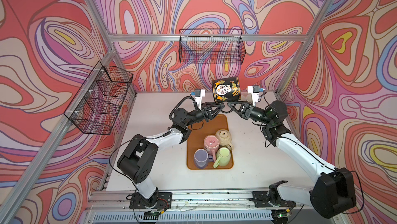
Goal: Turn the mug right side up
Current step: 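Grasp the black mug's rim with the left gripper while the right gripper holds it, then rotate the black mug upright with the left gripper while the right gripper withdraws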
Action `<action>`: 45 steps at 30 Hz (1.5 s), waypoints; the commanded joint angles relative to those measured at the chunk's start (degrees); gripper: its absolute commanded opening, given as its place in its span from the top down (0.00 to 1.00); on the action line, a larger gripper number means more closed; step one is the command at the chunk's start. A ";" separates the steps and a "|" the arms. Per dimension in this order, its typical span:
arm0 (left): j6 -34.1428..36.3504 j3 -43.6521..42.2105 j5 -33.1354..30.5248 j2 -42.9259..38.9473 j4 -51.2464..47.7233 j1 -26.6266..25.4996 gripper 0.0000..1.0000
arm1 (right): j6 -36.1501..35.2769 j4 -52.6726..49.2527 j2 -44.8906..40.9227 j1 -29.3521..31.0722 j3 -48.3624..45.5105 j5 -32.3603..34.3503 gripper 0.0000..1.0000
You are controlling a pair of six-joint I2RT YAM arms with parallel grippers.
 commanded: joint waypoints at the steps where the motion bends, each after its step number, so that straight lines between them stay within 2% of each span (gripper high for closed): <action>1: -1.03 2.48 0.67 -1.06 4.06 0.32 0.68 | 0.65 9.87 0.16 -0.02 0.46 -2.80 1.00; 4: -1.34 2.86 0.62 -1.04 4.05 0.27 0.75 | 0.72 10.42 1.25 0.07 0.24 -3.24 1.00; 8: -1.31 2.45 0.24 -1.17 4.09 0.27 0.89 | 0.81 11.83 1.79 0.07 -0.69 -3.07 1.00; 10: -1.24 1.95 -0.22 -1.32 4.12 0.32 1.00 | 0.76 12.15 1.97 0.00 -1.05 -3.01 1.00; 17: -1.41 0.24 -2.34 -1.57 4.06 1.18 1.00 | -1.44 10.36 1.73 0.07 -1.76 -2.74 1.00; 18: -1.51 -0.16 -2.76 -1.63 4.08 1.42 1.00 | -2.41 9.48 1.51 0.06 -1.80 -2.50 0.97; 22: -3.18 -1.44 -4.71 -1.57 3.55 3.04 1.00 | -6.72 3.98 0.28 -0.04 -2.02 0.18 0.66; 26: -4.13 -2.19 -6.08 -1.07 0.60 4.84 1.00 | -11.68 -3.63 -1.44 -0.03 -2.02 4.32 0.53; 34: 2.24 0.31 -7.28 -1.08 -15.29 6.28 1.00 | -17.74 -14.02 -4.09 -0.45 -3.40 13.66 0.47; 39: 10.91 5.75 -9.64 -1.17 -33.08 6.56 1.00 | -21.05 -19.34 -6.04 -0.43 -4.00 19.57 0.46; 45: 20.40 14.99 -13.04 1.58 -52.42 6.56 1.00 | -23.49 -22.83 -8.45 -0.46 -5.67 23.57 0.46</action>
